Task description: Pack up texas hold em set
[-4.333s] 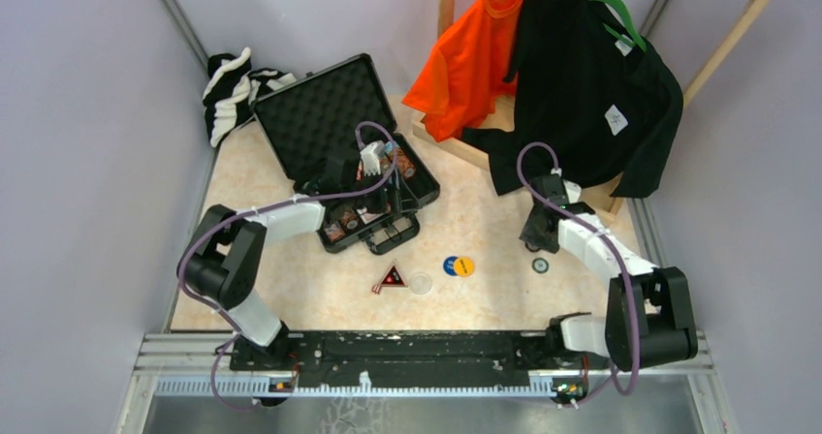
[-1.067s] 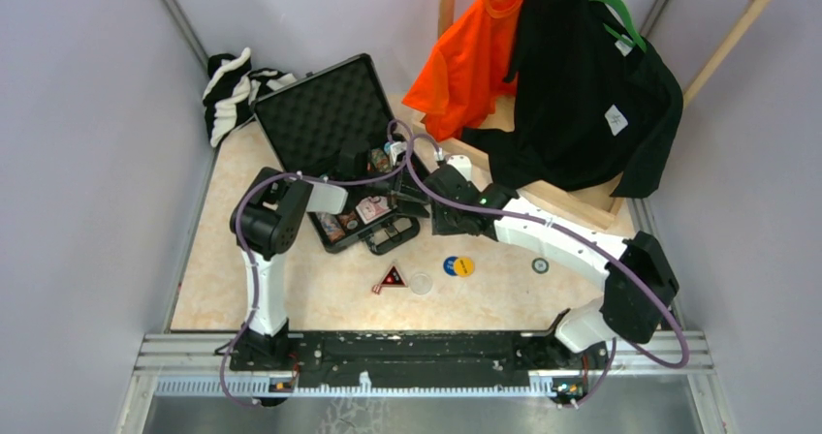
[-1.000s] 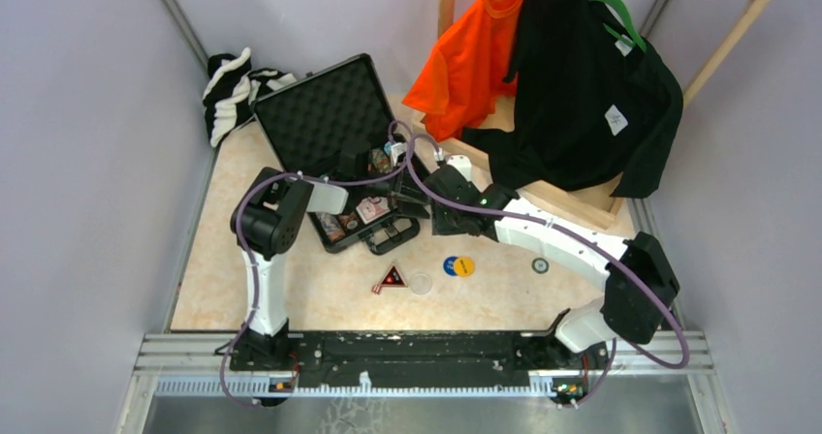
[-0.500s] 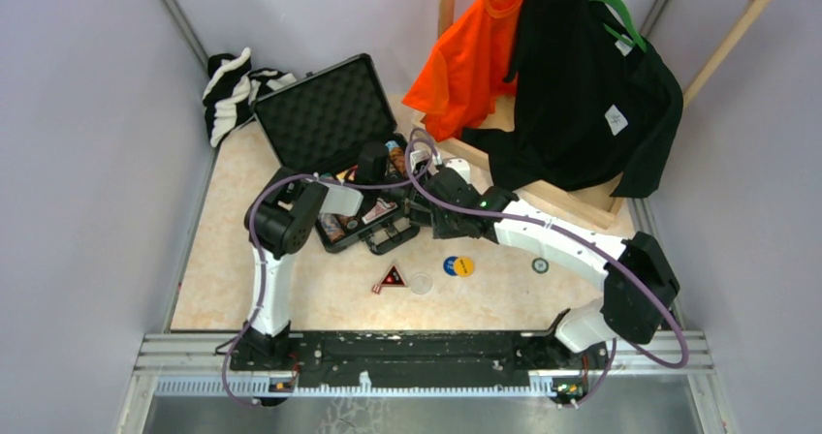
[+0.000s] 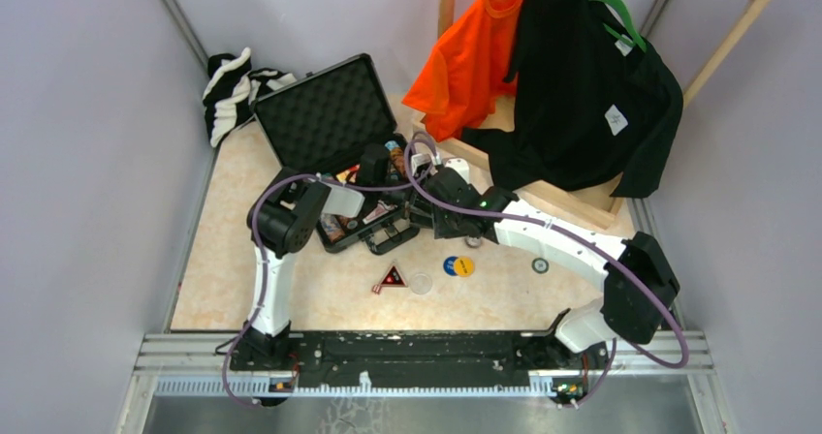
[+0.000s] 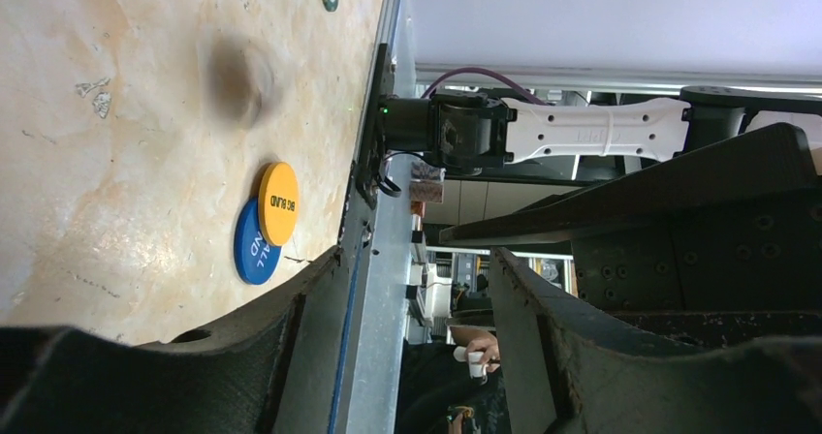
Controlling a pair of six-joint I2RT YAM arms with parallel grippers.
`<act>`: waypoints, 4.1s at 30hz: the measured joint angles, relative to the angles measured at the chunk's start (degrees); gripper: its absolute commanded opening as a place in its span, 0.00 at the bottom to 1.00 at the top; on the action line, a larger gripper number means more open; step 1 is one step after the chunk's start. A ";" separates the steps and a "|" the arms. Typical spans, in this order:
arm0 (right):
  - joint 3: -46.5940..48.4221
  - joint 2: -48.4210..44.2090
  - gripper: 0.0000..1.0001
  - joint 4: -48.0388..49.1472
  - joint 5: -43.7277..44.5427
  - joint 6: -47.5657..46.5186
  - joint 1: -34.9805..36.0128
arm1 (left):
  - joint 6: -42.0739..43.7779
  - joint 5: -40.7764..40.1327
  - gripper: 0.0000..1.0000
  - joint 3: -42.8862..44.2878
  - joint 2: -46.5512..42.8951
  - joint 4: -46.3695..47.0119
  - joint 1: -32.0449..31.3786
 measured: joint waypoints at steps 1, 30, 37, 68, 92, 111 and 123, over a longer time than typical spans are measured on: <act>0.00 0.00 0.33 0.04 0.00 0.00 0.00 | 0.09 0.11 0.60 0.00 0.07 0.00 -0.11; -17.68 -12.74 0.75 1.33 5.18 2.60 -37.81 | 21.75 -21.81 0.97 -2.56 -14.71 -20.02 -0.68; -19.28 -8.94 0.79 3.69 4.50 1.95 -43.93 | 22.18 -25.18 0.99 -8.04 -16.48 -16.55 -0.68; -20.17 3.54 0.56 19.58 4.15 -4.57 -55.15 | 17.84 -22.25 0.99 -10.03 -13.77 -5.14 -0.68; -20.15 4.59 0.34 22.73 5.05 -4.90 -54.71 | 16.41 -20.76 0.98 -10.03 -12.35 -2.82 -0.68; -19.67 -2.27 0.34 12.46 5.51 -3.93 -39.26 | 16.70 -20.90 0.97 -9.79 -12.33 -4.46 -0.66; -17.57 -4.20 0.58 10.67 5.31 -1.36 -28.57 | 18.08 -21.64 0.97 -6.69 -12.28 -10.67 -0.33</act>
